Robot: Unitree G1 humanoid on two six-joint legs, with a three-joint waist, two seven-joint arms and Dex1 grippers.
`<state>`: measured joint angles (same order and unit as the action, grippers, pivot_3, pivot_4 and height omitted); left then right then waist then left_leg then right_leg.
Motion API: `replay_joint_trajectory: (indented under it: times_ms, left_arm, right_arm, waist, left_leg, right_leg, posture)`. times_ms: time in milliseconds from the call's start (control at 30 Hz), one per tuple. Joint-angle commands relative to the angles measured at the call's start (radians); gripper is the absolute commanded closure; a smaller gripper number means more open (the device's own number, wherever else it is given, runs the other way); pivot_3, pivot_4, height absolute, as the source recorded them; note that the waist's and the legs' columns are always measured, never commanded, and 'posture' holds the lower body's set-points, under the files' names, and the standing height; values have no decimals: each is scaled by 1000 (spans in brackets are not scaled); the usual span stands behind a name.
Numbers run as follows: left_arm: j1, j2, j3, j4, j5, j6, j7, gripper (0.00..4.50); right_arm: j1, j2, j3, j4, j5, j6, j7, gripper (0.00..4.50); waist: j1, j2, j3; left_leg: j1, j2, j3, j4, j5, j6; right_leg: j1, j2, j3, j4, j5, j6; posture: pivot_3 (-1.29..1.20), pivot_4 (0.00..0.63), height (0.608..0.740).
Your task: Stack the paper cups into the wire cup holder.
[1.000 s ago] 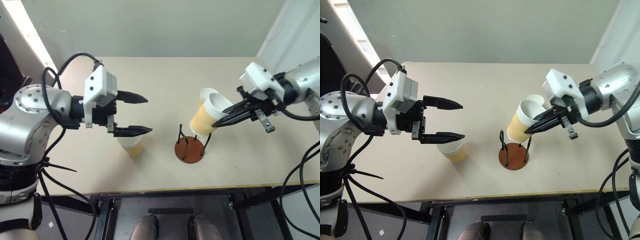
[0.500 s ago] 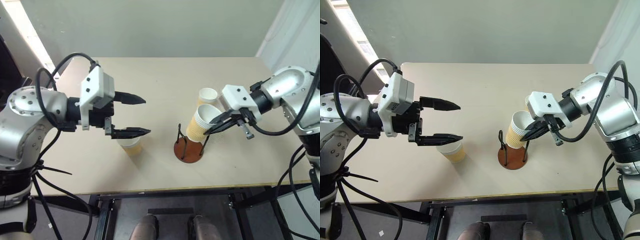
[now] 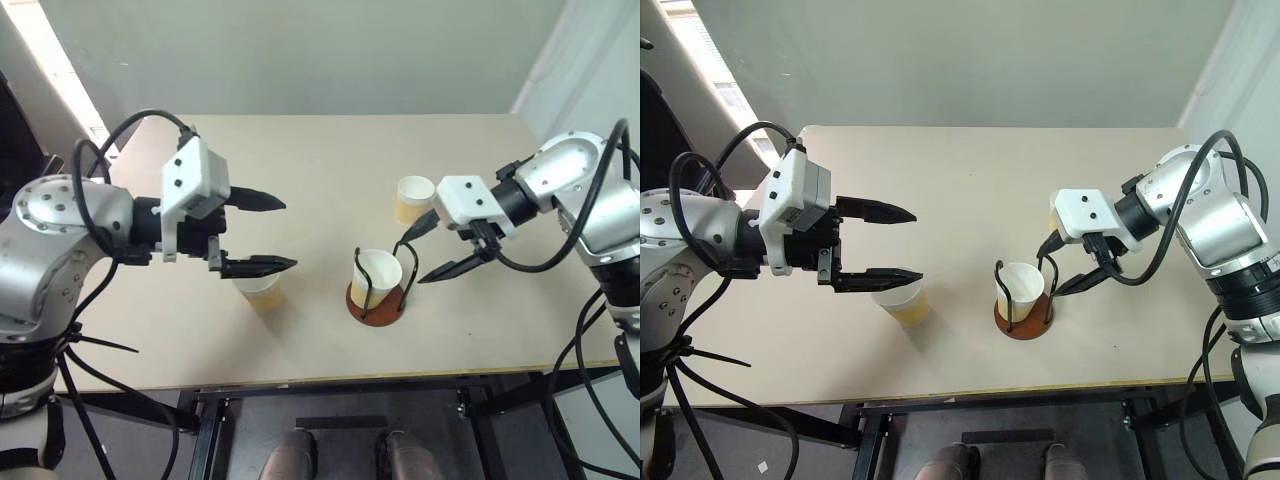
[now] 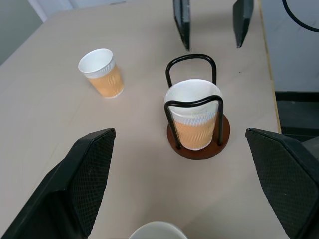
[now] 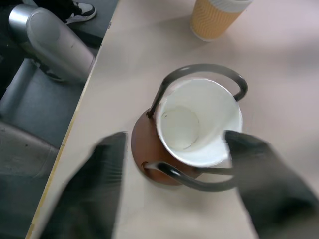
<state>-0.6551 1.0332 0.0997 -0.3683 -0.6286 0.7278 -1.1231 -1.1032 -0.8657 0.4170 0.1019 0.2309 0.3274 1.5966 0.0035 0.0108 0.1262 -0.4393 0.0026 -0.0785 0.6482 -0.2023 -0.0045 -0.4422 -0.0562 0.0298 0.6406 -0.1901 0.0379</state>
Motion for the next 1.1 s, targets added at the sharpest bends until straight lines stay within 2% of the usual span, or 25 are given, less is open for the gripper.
replay_joint_trajectory:
  times_ms: [33, 133, 233, 467, 700, 1000, 1100]
  left_arm:
    - [-23, -4, -6, 14, 47, -42, 31, 0]
    - [-28, -11, -11, 20, 62, -52, 41, 0]
    - [-49, -21, -35, 57, 120, -78, 79, 0]
    - [-67, -40, -107, 117, 250, -106, 145, 0]
    - [-104, -103, -141, 118, 285, -55, 205, 0]
    - [-116, -122, -140, 74, 275, -13, 206, 0]
    - [-99, -111, -124, 44, 267, 4, 205, 0]
  right_arm:
    - [-84, 47, -71, 170, -57, -42, -83, 18]
    - [-144, 107, -86, 363, -128, -112, -190, 18]
    - [-244, 199, -74, 683, -254, -222, -422, 18]
    - [-298, 328, -60, 1023, -379, -374, -541, 18]
    - [-314, 391, -88, 1155, -433, -386, -650, 18]
    - [-314, 432, -90, 1216, -503, -295, -790, 18]
    - [-303, 444, -98, 1223, -512, -300, -800, 906]
  waist:
    - [-1, 0, 0]
    - [-1, 0, 0]
    - [-1, 1, 0]
    - [0, 1, 1]
    - [2, 1, 1]
    - [2, 1, 1]
    - [2, 1, 1]
  left_leg:
    - [1, 0, 0, -1, 0, -1]
    - [3, 1, -1, -1, 1, -2]
    - [3, 1, -2, -2, 1, -3]
    - [1, 2, -4, -5, -1, -9]
    - [-7, 3, -4, -4, -4, -14]
    - [-7, 3, -4, -2, -6, -17]
    - [-7, 3, -4, -2, -7, -16]
  right_leg:
    - [0, 0, 0, 1, 0, 0]
    - [0, 0, 0, 3, -1, -2]
    - [-1, 0, 0, 4, 0, -3]
    - [-6, 0, -1, 4, -1, -5]
    - [-11, 0, -4, 4, 2, -1]
    - [-11, 0, -4, 3, 2, 0]
    - [-11, 0, -4, 4, 2, 0]
  posture:
    - [0, 150, 740]
    - [0, 150, 740]
    - [0, 150, 740]
    - [0, 150, 740]
    - [0, 150, 740]
    - [0, 150, 740]
    - [0, 150, 740]
